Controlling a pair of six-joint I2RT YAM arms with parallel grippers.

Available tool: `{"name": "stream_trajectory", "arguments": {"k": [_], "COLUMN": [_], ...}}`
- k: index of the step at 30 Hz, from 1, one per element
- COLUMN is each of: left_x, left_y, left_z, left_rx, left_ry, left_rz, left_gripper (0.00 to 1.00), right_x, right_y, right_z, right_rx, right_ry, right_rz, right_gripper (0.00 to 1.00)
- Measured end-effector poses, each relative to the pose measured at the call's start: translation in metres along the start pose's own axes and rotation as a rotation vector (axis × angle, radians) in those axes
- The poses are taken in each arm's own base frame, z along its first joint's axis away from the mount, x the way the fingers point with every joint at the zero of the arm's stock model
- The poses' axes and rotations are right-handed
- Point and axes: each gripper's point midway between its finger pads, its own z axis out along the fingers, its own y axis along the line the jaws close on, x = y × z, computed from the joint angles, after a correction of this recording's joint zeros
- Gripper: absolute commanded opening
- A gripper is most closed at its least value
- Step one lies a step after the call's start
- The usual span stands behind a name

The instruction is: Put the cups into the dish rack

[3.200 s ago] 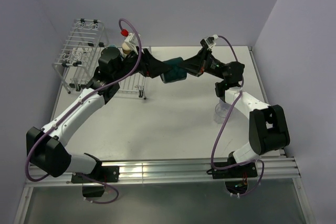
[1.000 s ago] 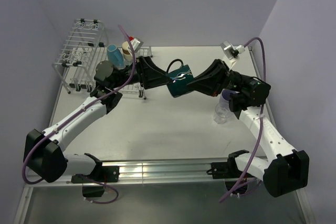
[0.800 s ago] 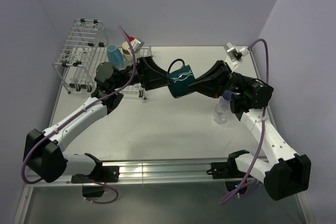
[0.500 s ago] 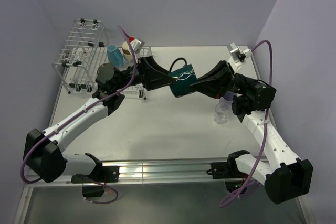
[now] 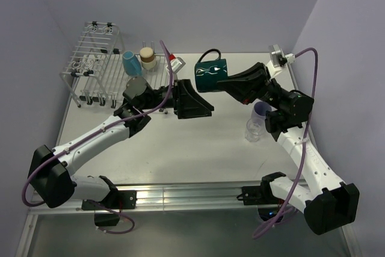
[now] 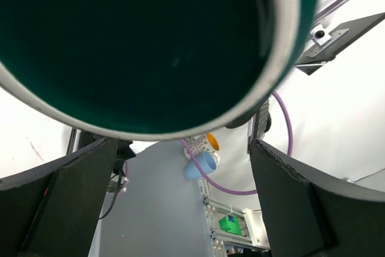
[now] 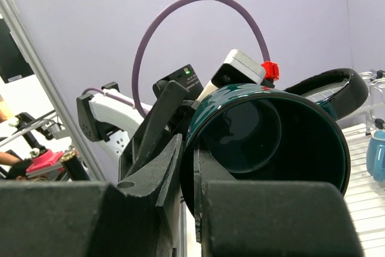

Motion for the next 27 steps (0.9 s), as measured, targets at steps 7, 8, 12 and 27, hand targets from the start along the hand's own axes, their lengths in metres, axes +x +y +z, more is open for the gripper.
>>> {"name": "stream_trajectory", "arguments": {"k": [7, 8, 12, 27], "left_x": [-0.003, -0.005, -0.021, -0.041], "left_y": [0.021, 0.023, 0.030, 0.010], "left_z": [-0.002, -0.004, -0.012, -0.012], "left_rx": [-0.091, -0.101, -0.124, -0.081], "left_ry": [-0.025, -0.032, -0.078, -0.112], "left_rz": [-0.014, -0.018, -0.022, 0.020], "left_gripper": [0.99, 0.99, 0.99, 0.99], "right_x": [0.004, 0.004, 0.004, 0.009], "right_y": [0.000, 0.000, 0.004, 0.012], "right_z": [0.001, 0.000, -0.001, 0.003], "right_rx": [0.008, 0.010, 0.012, -0.018], "right_ry": [0.012, 0.014, 0.018, 0.031], "right_rz": [-0.008, -0.010, -0.028, -0.032], "right_gripper": [0.00, 0.00, 0.00, 0.00]}}
